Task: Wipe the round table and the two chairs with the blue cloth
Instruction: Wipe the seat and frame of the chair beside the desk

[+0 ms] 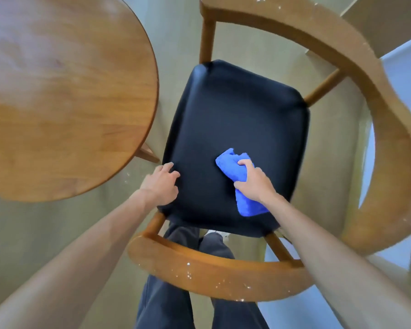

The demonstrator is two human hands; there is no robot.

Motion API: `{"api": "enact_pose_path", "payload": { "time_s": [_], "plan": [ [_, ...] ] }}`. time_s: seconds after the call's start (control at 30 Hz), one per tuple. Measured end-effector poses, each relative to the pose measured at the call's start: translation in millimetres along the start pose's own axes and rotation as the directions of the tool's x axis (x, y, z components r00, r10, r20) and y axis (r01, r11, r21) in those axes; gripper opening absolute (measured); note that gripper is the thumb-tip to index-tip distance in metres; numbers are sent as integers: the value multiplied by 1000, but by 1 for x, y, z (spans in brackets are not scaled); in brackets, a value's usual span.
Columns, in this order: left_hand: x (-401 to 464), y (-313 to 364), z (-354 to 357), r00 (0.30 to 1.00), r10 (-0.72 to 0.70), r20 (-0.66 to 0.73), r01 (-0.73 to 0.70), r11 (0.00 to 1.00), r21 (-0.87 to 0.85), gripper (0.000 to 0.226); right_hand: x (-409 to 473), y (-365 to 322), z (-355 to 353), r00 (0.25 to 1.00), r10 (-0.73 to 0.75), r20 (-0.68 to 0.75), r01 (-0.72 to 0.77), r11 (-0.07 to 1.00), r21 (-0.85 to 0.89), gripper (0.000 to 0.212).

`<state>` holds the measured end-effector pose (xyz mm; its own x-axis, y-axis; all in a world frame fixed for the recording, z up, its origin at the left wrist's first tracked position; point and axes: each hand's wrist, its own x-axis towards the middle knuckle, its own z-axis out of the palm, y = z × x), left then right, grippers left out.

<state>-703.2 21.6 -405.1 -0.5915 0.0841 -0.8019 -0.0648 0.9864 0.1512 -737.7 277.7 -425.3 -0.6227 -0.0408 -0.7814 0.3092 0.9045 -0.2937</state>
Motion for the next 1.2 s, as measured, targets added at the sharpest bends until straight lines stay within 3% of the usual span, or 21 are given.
{"api": "enact_pose_path", "payload": {
  "time_s": [0.17, 0.37, 0.7, 0.87, 1.2],
  "plan": [
    [-51, 12, -13, 995, -60, -83, 50, 991, -122, 48, -50, 1, -45, 997, -66, -47, 68, 996, 51, 58],
    [-111, 53, -23, 978, -34, -208, -16, 972, -234, 47, -128, 2, -65, 983, -103, -149, 134, 966, 221, 57],
    [-186, 89, -27, 889, 66, -453, -100, 994, -52, 56, -240, 26, -46, 947, 7, -322, 127, 911, 393, 59],
    [-203, 86, -11, 881, 157, -446, -151, 987, 50, 58, -273, 37, -19, 923, 102, -370, 55, 919, 390, 59],
    [-218, 78, 29, 885, 136, -445, -144, 989, 16, 52, -286, 84, 16, 847, 240, -474, -57, 928, 368, 60]
  ]
}}
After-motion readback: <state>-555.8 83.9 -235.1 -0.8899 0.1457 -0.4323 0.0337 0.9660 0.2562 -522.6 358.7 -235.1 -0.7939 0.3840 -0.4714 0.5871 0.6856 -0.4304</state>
